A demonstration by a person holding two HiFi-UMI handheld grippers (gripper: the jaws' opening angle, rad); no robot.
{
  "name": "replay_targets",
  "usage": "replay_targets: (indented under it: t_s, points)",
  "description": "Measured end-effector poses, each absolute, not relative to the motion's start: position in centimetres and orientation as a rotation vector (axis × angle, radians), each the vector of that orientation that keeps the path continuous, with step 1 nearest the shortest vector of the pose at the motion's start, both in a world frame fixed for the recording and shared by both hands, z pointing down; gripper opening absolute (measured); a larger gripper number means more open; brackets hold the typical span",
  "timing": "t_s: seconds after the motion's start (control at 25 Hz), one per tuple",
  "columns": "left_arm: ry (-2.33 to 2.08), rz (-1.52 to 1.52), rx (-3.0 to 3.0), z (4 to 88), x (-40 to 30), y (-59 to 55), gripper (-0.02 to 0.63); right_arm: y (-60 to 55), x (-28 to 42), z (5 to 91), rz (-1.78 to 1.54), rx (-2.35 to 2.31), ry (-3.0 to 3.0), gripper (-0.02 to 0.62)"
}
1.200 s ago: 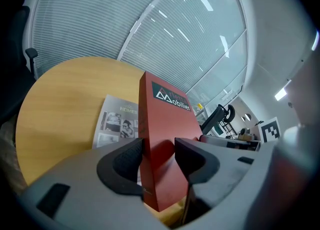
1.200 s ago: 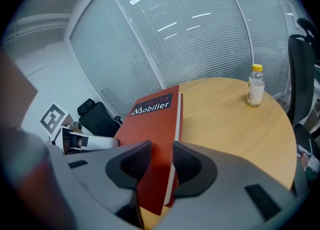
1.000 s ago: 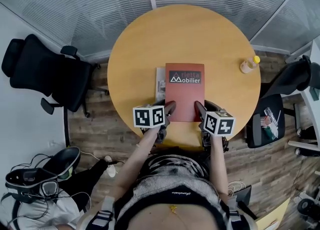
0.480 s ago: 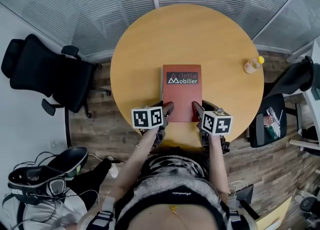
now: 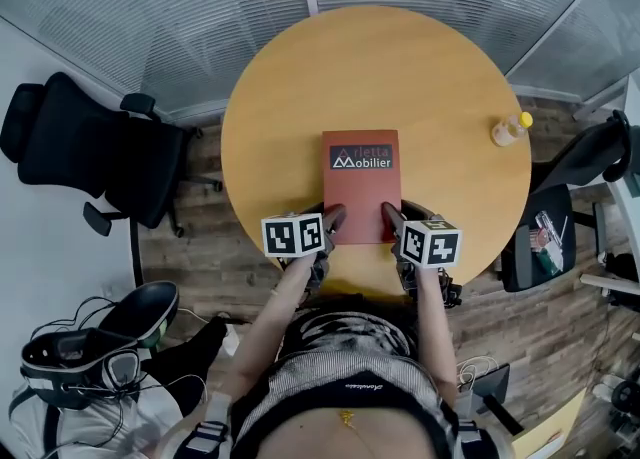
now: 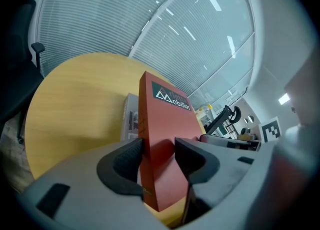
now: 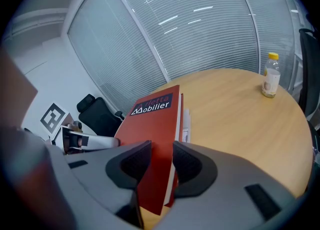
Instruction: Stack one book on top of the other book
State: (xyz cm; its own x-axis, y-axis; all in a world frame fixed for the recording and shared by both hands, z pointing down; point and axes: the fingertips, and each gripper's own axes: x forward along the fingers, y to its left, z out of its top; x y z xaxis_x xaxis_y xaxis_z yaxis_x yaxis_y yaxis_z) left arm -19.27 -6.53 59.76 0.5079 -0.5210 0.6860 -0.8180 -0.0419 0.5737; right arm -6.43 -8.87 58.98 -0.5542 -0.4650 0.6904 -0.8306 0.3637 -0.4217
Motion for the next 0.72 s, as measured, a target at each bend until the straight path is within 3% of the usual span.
replay_targets:
  t_s: [0.72]
  points:
    - [-1.122, 0.407, 1.662, 63.7, -19.6, -6.6, 0.202, -9.0, -6.8, 63.2, 1.115, 1.089, -2.117, 0.141]
